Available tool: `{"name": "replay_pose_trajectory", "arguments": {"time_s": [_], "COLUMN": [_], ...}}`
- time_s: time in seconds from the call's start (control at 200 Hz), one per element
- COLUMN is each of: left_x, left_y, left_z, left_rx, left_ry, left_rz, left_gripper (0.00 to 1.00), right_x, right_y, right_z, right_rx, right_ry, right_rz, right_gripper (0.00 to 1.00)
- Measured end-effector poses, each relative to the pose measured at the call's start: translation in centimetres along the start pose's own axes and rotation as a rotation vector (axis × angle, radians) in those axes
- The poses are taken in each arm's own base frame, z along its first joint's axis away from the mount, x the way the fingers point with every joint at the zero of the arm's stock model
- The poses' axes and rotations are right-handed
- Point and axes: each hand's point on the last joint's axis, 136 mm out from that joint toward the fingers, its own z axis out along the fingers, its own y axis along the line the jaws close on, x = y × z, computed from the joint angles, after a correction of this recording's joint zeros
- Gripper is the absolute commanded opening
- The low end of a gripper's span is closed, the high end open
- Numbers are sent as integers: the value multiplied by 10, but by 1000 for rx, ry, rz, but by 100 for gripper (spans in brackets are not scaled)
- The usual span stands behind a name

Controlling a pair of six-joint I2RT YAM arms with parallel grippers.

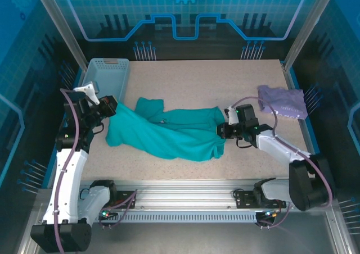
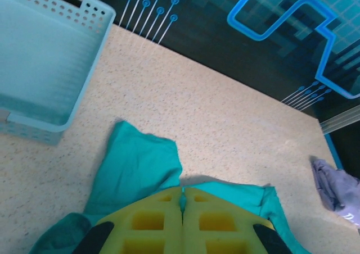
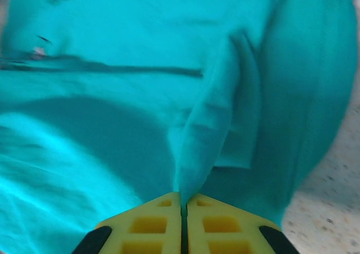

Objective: Fold the inside-out t-shirt

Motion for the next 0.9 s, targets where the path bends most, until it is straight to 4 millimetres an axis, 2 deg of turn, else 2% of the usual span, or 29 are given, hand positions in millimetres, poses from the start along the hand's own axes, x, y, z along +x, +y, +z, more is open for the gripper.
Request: {"name": "replay_pose_trajectory", "arguments": {"time_s": [0.1,0.29,0.38,0.465,0.73,0.9], "left_x": [10,22,25,26,31,31], "left_y": [6,7,6,5,3,2], "left_z": [2,6,7,7,9,8], "left_rx": [-14,2,14,25,46,49], "left_ry": [26,61,71,77,92,92], "left_rz": [2,-6,-8,-9,-12,-11], "left_gripper": [0,0,0,0,0,0], "right_x": [6,-5,-8,-5,15,26], "right_y": [-6,18,20,21,11,4], "right_z": [-1,-12,-15,-9,22,25], "right_rx": [122,232,272,303,388,441], "right_ry": [37,34,45,85,238,295], "right_rz": [-58,-240,-288,-313,-354,-322], "right_gripper": [27,41,45,51,51,51]}}
